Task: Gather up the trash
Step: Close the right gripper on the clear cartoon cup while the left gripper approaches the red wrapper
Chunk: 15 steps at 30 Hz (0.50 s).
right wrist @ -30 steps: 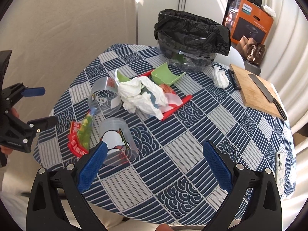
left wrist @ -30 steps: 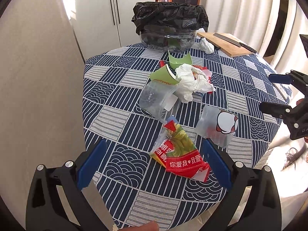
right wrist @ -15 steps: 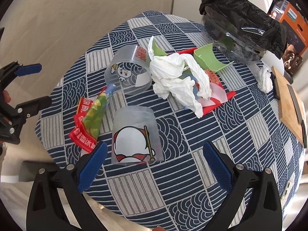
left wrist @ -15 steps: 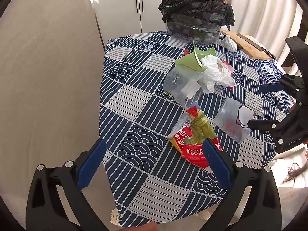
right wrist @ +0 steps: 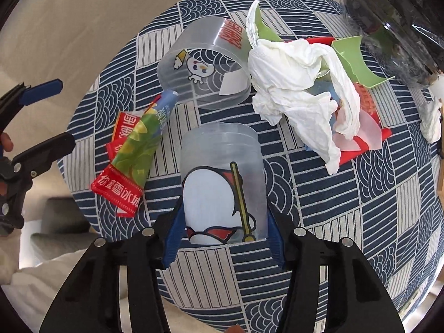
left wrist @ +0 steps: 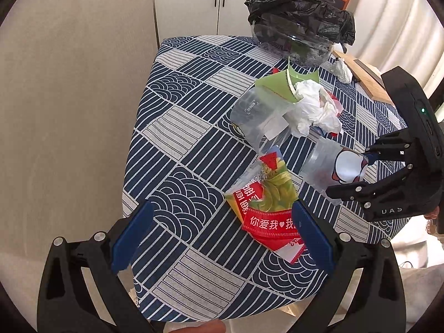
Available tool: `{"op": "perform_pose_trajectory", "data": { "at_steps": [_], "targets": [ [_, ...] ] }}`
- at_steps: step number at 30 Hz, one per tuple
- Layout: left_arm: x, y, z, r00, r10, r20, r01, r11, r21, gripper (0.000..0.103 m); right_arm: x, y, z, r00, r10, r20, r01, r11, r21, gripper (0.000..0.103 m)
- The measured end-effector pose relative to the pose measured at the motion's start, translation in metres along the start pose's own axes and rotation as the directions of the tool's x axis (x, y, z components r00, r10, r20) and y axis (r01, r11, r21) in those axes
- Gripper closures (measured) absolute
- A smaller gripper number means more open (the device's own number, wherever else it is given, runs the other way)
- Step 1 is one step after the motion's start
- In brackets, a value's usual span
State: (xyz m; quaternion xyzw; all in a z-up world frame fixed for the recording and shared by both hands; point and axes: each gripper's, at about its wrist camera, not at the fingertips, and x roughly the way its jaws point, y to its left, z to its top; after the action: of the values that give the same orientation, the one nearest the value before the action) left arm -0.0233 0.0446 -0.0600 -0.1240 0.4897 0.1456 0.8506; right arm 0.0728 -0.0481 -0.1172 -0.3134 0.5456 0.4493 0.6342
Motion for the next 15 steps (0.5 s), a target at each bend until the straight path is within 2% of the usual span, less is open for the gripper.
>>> {"op": "perform_pose_trajectory", "data": {
  "at_steps": [10,15],
  "targets": [
    [0.024,-0.021,0.004,0.998,-0.035,-0.054,0.035,0.999,-0.009,0.006,-0.021,-0.029,-0.009,0.998,0.044,0.04,-0.044,0.999,-0.01,0.064],
    [0.038,-0.031,0.005,0.995,-0.037,-0.089,0.037,0.999,-0.006,0.006,-0.036,-0.042,-0.018,0.997,0.035,0.063,-0.034,0.999,-0.021,0.063]
  ]
}}
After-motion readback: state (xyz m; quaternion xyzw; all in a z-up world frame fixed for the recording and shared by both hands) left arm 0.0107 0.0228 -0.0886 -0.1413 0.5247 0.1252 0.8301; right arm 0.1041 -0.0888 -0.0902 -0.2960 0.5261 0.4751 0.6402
